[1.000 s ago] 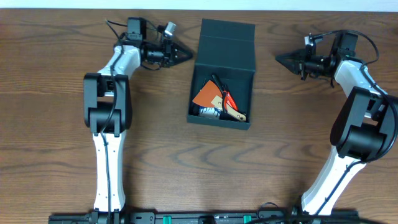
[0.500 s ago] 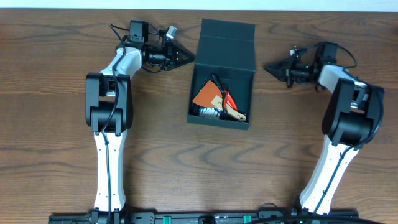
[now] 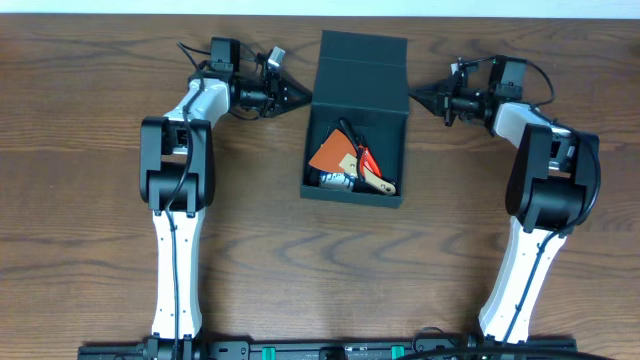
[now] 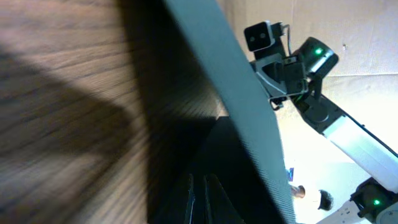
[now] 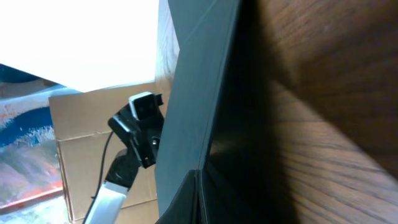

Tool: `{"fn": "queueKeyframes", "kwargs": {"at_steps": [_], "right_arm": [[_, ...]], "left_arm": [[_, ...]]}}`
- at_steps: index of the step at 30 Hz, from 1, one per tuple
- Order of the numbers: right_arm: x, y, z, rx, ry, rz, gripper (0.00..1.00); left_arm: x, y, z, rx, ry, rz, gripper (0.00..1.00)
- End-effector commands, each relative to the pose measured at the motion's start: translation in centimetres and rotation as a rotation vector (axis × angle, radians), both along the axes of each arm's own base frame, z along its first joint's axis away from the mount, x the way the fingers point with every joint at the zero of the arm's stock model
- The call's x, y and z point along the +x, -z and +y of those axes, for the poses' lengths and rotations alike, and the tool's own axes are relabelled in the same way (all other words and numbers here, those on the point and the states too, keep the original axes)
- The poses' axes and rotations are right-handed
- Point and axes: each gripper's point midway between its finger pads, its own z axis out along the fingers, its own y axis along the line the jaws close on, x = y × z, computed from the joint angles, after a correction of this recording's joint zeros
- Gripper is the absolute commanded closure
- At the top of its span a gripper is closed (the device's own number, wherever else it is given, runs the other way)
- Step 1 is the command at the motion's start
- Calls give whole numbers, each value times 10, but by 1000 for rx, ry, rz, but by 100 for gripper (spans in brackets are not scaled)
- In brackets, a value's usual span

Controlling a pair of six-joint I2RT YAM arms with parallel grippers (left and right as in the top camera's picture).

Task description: Pack container

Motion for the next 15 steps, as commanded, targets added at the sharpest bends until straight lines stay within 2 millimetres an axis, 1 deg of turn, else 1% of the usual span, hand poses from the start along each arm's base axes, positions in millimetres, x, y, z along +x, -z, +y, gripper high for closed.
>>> {"fn": "queueKeyframes", "kwargs": {"at_steps": [1,7,12,15], "right_arm": [[-5,0,14,37,-28,35,99],[-4,1,14,44,-15,69,99],[-9,13,12,22,16,152,99],[-10,15,14,14,14,154,99]], "left_arm": [[-3,13,0,3,-1,34,95],[-5,20,-1,5,2,55,94],[-5,20,-1,5,2,55,95],[-5,20,-1,5,2,55,95]]}}
